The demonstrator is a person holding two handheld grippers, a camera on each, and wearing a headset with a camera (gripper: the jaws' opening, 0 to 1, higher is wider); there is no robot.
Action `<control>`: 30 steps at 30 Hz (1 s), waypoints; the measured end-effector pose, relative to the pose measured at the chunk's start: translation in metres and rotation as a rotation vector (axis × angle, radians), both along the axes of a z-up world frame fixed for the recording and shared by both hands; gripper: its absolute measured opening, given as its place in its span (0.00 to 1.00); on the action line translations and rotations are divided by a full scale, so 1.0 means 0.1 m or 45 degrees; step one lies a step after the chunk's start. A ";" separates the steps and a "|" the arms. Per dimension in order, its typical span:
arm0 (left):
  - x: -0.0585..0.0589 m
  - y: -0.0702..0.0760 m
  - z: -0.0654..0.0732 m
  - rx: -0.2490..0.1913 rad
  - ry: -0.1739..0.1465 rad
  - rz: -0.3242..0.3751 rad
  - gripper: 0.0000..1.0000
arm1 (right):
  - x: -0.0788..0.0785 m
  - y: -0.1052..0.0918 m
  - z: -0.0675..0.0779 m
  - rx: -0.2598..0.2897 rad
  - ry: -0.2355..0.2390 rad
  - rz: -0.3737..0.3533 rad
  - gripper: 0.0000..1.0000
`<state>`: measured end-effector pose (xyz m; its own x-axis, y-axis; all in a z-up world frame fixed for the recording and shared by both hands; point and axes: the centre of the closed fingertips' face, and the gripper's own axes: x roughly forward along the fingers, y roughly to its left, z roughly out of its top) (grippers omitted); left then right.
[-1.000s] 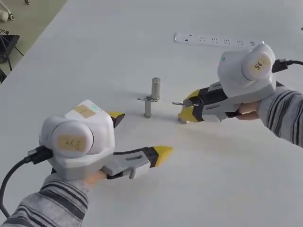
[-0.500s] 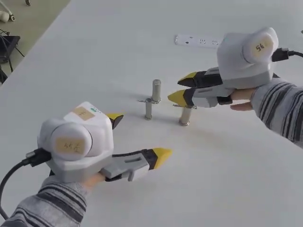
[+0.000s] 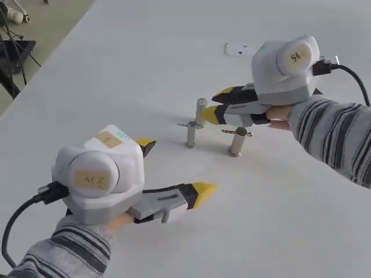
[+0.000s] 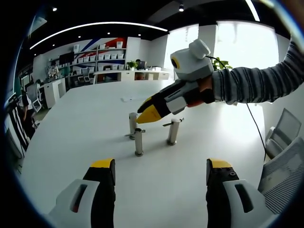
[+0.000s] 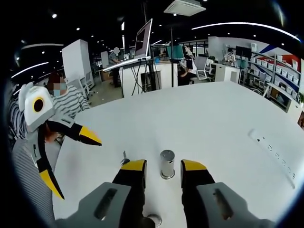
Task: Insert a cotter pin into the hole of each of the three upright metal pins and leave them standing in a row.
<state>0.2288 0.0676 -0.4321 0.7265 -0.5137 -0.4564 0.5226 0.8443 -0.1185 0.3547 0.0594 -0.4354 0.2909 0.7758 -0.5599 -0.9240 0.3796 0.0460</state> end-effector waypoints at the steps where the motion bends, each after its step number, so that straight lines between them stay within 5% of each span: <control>1: 0.00 0.00 0.00 0.000 0.001 0.000 0.77 | 0.01 0.02 -0.01 0.001 0.004 0.000 0.24; 16: -0.02 0.03 -0.04 -0.004 0.008 0.010 0.77 | 0.09 0.15 -0.14 -0.008 0.063 -0.005 0.13; 30: -0.04 0.02 -0.07 -0.007 0.019 0.010 0.76 | 0.09 0.12 -0.13 -0.060 -0.005 -0.002 0.08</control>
<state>0.2253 0.0700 -0.4391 0.7238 -0.5103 -0.4645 0.5137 0.8479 -0.1310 0.3637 0.0710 -0.4488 0.2945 0.7480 -0.5947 -0.9234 0.3830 0.0244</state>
